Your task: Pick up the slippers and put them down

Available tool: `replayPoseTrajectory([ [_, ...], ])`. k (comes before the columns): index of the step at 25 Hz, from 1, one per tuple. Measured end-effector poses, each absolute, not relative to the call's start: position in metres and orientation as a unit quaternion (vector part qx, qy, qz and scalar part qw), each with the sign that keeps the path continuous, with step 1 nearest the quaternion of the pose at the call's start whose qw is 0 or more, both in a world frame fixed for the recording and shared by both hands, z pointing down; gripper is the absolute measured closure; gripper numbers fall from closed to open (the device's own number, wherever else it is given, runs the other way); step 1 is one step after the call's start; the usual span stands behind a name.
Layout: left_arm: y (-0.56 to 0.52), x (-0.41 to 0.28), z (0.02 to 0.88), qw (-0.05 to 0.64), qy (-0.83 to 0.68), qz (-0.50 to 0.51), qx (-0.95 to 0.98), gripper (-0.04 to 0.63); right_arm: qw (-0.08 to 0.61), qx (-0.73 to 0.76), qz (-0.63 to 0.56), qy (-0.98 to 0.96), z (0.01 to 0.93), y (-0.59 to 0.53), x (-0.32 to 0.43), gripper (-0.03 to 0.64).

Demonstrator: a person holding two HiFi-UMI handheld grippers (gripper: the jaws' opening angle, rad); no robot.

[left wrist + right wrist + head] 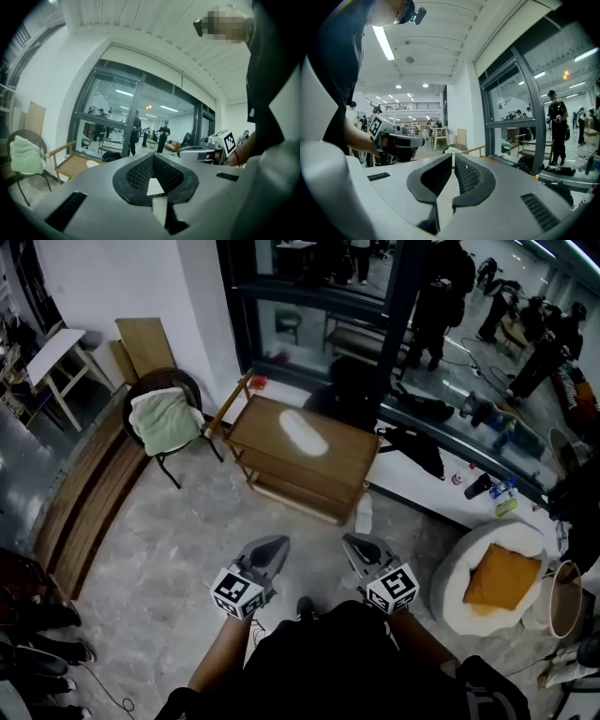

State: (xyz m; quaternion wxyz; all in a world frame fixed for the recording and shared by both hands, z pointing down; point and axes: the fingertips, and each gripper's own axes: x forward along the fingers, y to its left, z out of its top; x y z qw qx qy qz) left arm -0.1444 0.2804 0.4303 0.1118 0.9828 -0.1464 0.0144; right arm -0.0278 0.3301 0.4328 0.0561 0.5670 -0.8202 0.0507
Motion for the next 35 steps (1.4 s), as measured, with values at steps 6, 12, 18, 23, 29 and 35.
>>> replayPoseTrajectory([
  [6, 0.244, -0.133, 0.434, 0.116, -0.147, 0.017, 0.982, 0.586, 0.055, 0.577, 0.058, -0.813, 0.435, 0.295, -0.006, 0.586],
  [12, 0.196, -0.106, 0.44, 0.118, -0.15, 0.021, 0.981, 0.586, 0.045, 0.574, 0.074, -0.814, 0.45, 0.249, 0.018, 0.586],
  [18, 0.131, -0.071, 0.443, 0.123, -0.158, 0.03, 0.979, 0.586, 0.035, 0.564, 0.083, -0.821, 0.454, 0.18, 0.051, 0.586],
  [23, 0.078, -0.044, 0.441, 0.131, -0.178, 0.039, 0.974, 0.586, 0.036, 0.549, 0.08, -0.831, 0.45, 0.127, 0.082, 0.586],
  [29, 0.019, -0.014, 0.441, 0.136, -0.204, 0.055, 0.968, 0.584, 0.033, 0.537, 0.082, -0.839, 0.447, 0.077, 0.121, 0.586],
  [35, -0.032, -0.005, 0.44, 0.141, -0.232, 0.053, 0.961, 0.584, 0.032, 0.521, 0.093, -0.848, 0.455, 0.037, 0.139, 0.586],
])
